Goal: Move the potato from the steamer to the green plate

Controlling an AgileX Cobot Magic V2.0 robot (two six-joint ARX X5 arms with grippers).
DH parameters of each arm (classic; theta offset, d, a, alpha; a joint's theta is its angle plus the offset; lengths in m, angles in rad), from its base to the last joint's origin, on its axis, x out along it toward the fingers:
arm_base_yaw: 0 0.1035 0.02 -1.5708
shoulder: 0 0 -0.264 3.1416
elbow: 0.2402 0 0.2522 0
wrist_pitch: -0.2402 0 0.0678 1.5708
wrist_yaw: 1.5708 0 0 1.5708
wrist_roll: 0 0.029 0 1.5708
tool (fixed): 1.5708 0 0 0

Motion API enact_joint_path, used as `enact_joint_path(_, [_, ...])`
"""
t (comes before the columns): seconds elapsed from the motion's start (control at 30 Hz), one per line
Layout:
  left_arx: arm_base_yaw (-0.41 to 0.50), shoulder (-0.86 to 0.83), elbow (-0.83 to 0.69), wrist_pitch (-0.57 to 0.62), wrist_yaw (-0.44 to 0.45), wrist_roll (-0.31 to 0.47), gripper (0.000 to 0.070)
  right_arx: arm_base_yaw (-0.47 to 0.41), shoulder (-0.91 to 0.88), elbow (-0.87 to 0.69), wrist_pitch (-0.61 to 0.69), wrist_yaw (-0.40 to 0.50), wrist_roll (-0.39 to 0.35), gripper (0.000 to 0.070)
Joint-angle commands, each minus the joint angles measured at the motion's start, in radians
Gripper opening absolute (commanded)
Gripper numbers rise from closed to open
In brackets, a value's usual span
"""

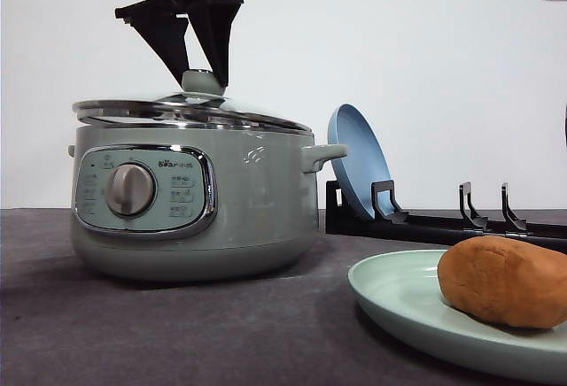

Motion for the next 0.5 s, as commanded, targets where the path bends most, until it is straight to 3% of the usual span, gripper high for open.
enact_joint_path(0.0, [-0.009,0.042,0.029,0.018,0.003,-0.001,0.0000,0.006,0.006,0.017,0.010,0.004,-0.001,0.0699])
enact_joint_path(0.2, [-0.007,0.066,0.029,-0.003,0.055,-0.001,0.0000,0.006,0.006,0.017,0.009,0.004,-0.001,0.0699])
enact_joint_path(0.47, [0.004,0.067,0.029,-0.017,0.058,0.006,0.0000,0.006,0.006,0.017,0.010,0.005,-0.004,0.0699])
